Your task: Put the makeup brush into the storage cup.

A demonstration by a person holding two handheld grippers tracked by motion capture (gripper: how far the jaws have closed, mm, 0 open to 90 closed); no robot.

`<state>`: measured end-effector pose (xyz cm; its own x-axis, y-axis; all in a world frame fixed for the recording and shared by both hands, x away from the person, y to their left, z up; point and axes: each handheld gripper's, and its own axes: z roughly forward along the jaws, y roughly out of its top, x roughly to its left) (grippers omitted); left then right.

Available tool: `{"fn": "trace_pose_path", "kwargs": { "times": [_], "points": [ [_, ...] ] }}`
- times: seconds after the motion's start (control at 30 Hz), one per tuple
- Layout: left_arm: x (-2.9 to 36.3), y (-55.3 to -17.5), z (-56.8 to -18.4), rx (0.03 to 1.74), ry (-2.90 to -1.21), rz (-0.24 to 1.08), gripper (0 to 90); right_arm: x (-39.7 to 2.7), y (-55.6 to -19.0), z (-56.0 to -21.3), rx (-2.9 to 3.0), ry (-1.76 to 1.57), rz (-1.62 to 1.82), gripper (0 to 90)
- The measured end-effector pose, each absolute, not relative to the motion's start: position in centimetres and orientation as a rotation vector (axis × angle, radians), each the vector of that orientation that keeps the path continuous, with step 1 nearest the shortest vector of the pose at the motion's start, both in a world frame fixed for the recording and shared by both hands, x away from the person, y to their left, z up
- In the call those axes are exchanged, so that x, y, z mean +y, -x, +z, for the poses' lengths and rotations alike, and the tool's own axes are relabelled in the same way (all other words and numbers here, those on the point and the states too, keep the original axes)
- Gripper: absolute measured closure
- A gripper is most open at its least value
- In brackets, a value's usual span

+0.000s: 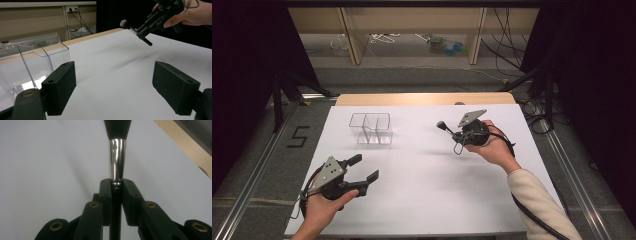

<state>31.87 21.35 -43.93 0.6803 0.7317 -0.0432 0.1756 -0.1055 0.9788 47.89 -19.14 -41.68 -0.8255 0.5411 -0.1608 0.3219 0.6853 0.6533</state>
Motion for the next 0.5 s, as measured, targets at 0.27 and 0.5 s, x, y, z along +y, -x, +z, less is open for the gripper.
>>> {"fn": "trace_pose_path", "kwargs": {
  "times": [0.27, 0.5],
  "points": [
    [21.44, -31.96, -43.92, 0.736, -1.651, 0.562, 18.8, -19.15, -47.62, -41.71, 2.518, -0.694, 0.963, 79.0],
    [21.5, -31.99, -43.94, 0.735, -1.65, 0.563, 18.9, -19.59, -47.53, -41.44, 2.462, -0.732, 1.05, 79.0]
  ]
}}
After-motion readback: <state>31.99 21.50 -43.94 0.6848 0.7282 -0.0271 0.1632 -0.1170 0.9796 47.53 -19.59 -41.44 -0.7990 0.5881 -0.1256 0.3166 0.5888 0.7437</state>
